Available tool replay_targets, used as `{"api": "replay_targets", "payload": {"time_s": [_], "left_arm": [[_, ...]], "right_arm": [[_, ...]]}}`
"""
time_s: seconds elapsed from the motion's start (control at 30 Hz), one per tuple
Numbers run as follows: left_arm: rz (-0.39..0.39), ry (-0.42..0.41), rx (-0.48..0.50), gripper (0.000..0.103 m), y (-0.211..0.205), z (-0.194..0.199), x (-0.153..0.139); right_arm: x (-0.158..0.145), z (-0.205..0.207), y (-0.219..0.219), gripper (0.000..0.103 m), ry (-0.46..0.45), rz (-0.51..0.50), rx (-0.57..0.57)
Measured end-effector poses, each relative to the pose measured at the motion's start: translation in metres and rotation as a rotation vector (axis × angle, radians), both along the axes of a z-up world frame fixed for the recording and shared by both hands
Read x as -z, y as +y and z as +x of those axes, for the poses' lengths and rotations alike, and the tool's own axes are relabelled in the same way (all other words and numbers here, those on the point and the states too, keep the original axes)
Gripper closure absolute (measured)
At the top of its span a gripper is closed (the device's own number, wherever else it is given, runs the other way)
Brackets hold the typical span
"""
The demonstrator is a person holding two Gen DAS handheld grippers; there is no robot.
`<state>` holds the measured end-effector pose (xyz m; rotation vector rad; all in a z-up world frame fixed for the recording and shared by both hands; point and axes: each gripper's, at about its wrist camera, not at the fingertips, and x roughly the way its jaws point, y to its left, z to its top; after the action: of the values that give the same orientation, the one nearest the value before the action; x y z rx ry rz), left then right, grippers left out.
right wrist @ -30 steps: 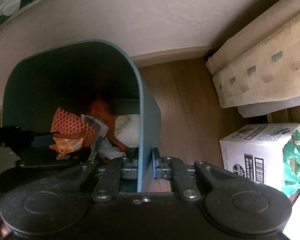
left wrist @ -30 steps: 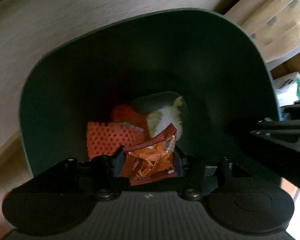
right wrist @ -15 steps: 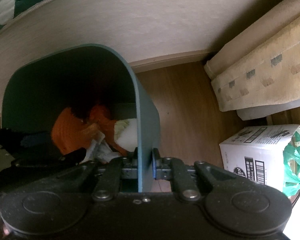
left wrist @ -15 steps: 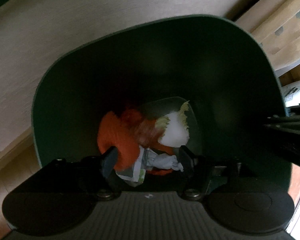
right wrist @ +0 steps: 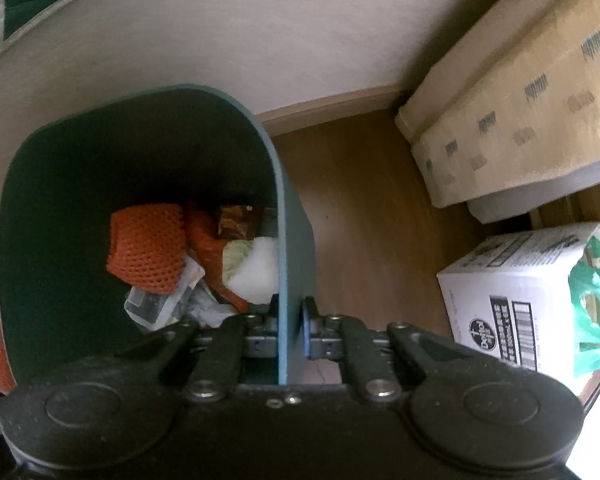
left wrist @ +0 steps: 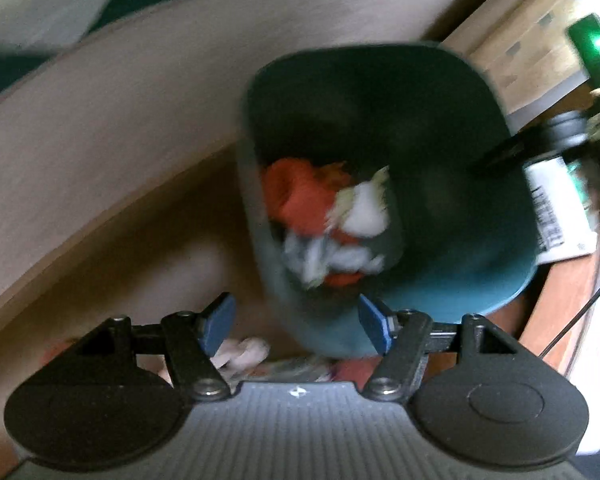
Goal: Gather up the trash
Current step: 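Move the left tool down and grasp the white snack wrapper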
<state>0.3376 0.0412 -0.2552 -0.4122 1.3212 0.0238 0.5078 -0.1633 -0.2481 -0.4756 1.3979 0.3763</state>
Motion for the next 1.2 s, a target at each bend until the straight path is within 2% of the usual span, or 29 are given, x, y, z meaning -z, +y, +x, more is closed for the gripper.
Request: {"api": "replay_targets", "payload": {"time_s": [0.07,0.23,0.33,0.4,0.47,0.6,0.67,0.83,1.03,1.2], "left_arm": [[0.019,0.052,-0.02,0.033,0.012,-0.013,0.014],[0.034,0.182,-0.097,0.033,0.035,-0.028,0.059],[0.019,0.227,-0.071,0.033,0.034,-0.034,0.086],[0.019,0.241,0.029,0.033,0.02,-0.038,0.104],[0.081,0.236,0.182,0.033,-0.005,-0.048,0.117],[0.108,0.203,0.426,0.033,-0.054,-0.06,0.139],[0.168,0.165,0.531,0.033,-0.077,-0.063,0.148],[0.286,0.083,0.715,0.033,-0.115,-0.066,0.177],[0.339,0.02,0.973,0.033,-0.147,-0.075,0.214],[0.379,0.034,1.049,0.033,-0.155,-0.074,0.25]], "right_arm": [[0.001,-0.003,-0.004,0.096,0.0,-0.005,-0.007],[0.003,-0.007,-0.019,0.097,0.017,-0.008,-0.009],[0.005,-0.007,-0.033,0.097,0.038,-0.005,0.022],[0.007,-0.006,-0.043,0.097,0.047,-0.01,0.035],[0.009,-0.006,-0.053,0.097,0.061,-0.018,0.044],[0.01,-0.006,-0.068,0.097,0.084,-0.029,0.039],[0.01,-0.006,-0.073,0.097,0.1,-0.036,0.043],[0.011,-0.006,-0.081,0.097,0.128,-0.026,0.044],[0.016,0.0,-0.087,0.097,0.15,-0.02,0.051],[0.018,0.005,-0.091,0.097,0.156,-0.009,0.071]]}}
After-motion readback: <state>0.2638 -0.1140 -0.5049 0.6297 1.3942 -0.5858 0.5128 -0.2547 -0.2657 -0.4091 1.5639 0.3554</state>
